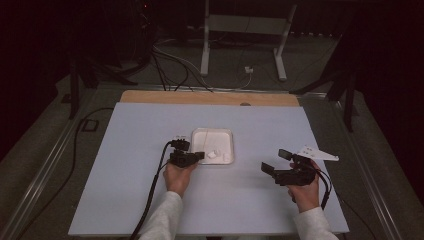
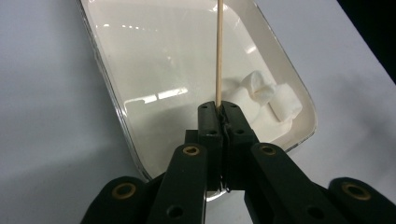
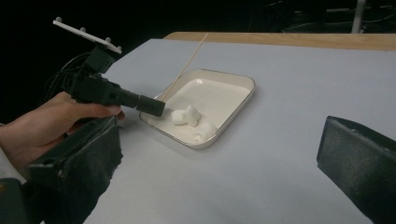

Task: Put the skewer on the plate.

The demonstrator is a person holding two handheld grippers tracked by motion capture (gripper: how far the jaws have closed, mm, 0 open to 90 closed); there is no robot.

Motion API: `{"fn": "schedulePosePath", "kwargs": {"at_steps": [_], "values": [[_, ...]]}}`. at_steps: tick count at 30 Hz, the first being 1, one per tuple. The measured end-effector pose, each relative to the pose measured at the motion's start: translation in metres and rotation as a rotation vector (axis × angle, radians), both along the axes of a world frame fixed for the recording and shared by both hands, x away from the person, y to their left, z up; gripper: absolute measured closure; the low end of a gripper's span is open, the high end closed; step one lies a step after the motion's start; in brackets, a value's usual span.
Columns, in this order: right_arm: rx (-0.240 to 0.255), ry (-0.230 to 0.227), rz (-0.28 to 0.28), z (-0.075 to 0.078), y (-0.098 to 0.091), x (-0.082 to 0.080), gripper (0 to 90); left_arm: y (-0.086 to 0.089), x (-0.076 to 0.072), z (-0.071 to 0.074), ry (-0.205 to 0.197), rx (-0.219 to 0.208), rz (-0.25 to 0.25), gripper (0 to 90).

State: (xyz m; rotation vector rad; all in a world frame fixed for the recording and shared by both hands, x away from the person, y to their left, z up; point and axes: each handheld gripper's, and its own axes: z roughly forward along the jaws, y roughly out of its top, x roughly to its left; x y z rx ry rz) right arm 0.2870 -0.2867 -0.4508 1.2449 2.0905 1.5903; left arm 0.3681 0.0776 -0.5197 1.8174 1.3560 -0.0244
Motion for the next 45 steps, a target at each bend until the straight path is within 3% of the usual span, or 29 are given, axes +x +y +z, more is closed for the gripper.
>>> {"fn": "schedulePosePath", "kwargs": {"at_steps": [9, 16, 19, 25, 34, 39, 45], "values": [[0.002, -0.002, 0.001, 0.0, 0.0, 0.0, 0.0, -0.002, -0.002, 0.0, -0.003, 0.003, -0.002, 71.2], [0.004, -0.004, 0.002, 0.001, 0.0, -0.001, 0.0, 0.005, -0.007, 0.012, -0.076, -0.056, -0.021, 47.2], [0.003, -0.006, 0.002, 0.0, 0.0, -0.001, 0.0, 0.011, -0.01, 0.02, -0.113, -0.052, -0.025, 33.8], [-0.004, -0.018, 0.007, 0.0, 0.002, -0.002, 0.0, 0.026, -0.026, 0.042, -0.245, 0.009, -0.021, 17.0], [-0.012, -0.041, 0.002, 0.0, 0.003, -0.005, 0.0, 0.058, -0.058, 0.07, -0.393, 0.015, -0.034, 1.9], [-0.043, -0.068, -0.002, -0.001, 0.002, -0.011, 0.0, 0.08, -0.077, 0.073, -0.474, 0.04, -0.031, 0.7], [-0.033, -0.097, -0.024, -0.005, -0.004, -0.018, 0.0, 0.106, -0.098, 0.069, -0.562, 0.062, -0.004, 0.7]]}}
